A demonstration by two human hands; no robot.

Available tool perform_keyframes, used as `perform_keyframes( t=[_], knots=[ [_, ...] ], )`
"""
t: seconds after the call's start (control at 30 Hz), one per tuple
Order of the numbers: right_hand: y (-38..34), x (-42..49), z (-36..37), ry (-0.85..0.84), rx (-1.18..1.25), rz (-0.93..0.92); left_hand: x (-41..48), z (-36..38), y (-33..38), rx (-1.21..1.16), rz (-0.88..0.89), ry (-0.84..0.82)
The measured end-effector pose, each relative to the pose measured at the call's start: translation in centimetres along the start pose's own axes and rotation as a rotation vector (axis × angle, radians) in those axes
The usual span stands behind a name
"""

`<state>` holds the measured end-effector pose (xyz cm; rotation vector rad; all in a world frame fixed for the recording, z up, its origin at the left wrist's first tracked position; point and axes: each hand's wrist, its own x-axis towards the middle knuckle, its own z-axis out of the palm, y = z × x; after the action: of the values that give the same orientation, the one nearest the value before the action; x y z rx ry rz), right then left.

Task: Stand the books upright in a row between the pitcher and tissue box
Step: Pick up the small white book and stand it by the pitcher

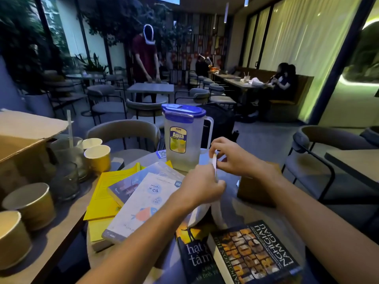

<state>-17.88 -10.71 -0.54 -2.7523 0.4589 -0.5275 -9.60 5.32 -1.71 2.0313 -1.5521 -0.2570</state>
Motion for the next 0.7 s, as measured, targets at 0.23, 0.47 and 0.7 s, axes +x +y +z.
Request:
perform_keyframes(
  t=[0.23, 0.47, 0.7],
  knots=[
    [-1.9, 0.5, -3.3, 0.17, 0.007, -0.105, 0.6, -1.2, -0.7, -0.093, 0.082, 0.248],
    [-2.7, -0.4, -3.2, 0.212, 0.146, -0.126, 0.3, -0.6, -1.0, -0.149, 0.186, 0.377],
    [-1.9, -0.8, -3.9, 0.22, 0.295, 0.044, 0.6, 0.0, -2.1, -0.243, 0.212, 0.404]
  ],
)
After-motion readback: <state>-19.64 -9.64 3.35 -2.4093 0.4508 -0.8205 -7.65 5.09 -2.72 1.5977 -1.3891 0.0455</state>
